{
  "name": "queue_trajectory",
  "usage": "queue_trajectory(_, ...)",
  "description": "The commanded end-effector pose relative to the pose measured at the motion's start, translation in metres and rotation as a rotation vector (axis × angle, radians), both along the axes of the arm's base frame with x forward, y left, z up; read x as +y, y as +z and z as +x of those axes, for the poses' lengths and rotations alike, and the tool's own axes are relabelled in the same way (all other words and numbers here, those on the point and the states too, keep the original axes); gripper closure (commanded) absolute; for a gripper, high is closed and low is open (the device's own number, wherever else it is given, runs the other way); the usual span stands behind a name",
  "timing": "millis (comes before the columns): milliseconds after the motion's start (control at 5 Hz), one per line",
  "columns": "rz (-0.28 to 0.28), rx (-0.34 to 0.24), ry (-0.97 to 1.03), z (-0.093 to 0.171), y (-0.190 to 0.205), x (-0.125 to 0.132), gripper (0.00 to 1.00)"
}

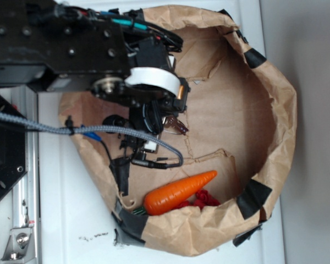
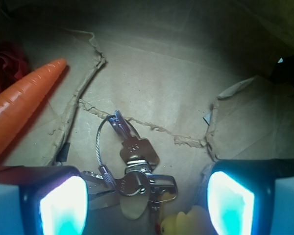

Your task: Grab the silver keys.

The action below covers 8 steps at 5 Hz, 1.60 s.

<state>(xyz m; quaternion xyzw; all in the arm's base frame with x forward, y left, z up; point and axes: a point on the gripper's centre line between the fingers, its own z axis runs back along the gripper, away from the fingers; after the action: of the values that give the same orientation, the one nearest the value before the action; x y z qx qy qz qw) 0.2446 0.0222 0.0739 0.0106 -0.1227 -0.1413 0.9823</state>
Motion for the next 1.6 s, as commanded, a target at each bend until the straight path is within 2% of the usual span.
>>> queue_trajectory(0,0.002,-0.027,-0.053,-0.008,0.002,-0.010,0.00)
queue_trajectory(200,-0.037,-0.049,-0.120,-0.001,-0.005,-0.021,0.00)
queue_trajectory(600,0.025,-0.044,-0.114,0.019,-0.033,-0.023,0.00)
queue_trajectory(800,0.034,-0.049,-0.115,0.017,-0.033,-0.023,1.00)
queue_trajectory(1400,0.031,-0.060,-0.133,0.014,-0.026,-0.022,1.00)
